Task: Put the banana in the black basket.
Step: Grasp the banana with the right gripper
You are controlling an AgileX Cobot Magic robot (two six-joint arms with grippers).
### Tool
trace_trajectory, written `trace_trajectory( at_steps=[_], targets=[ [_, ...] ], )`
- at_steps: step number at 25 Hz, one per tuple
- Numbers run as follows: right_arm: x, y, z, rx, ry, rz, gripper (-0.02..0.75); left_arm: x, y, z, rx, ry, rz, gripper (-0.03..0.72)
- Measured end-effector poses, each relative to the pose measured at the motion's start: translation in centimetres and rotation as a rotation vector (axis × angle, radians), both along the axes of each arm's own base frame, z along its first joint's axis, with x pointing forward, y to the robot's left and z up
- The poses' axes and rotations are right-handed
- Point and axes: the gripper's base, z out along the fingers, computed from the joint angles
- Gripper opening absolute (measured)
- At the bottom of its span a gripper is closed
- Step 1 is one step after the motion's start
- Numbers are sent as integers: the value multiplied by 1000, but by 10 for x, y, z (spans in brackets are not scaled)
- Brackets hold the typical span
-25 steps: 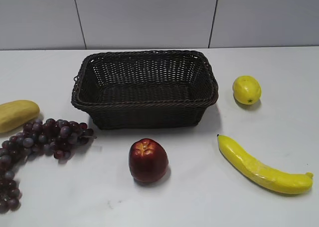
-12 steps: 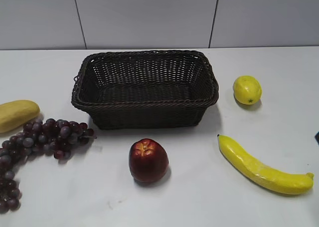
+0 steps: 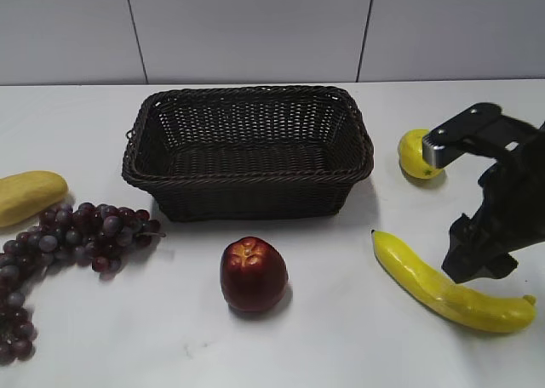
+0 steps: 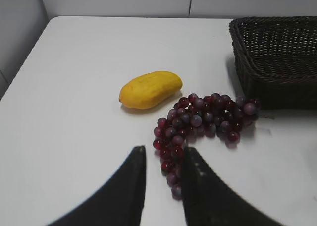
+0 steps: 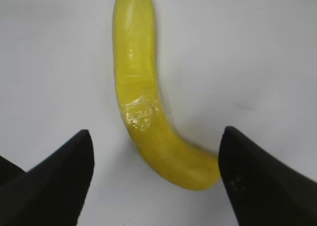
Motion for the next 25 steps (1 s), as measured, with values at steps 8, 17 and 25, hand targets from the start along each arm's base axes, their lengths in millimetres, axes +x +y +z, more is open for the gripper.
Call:
trace_trajectory(
  at_steps=[8, 17, 25],
  targets=[
    [16, 9, -45, -7, 47, 112, 592, 0, 0, 0, 0, 0, 0, 237],
    [22, 10, -74, -39, 86, 156, 563, 0, 0, 0, 0, 0, 0, 237],
    [22, 9, -76, -39, 104, 136, 315, 0, 0, 0, 0, 0, 0, 237]
  ],
)
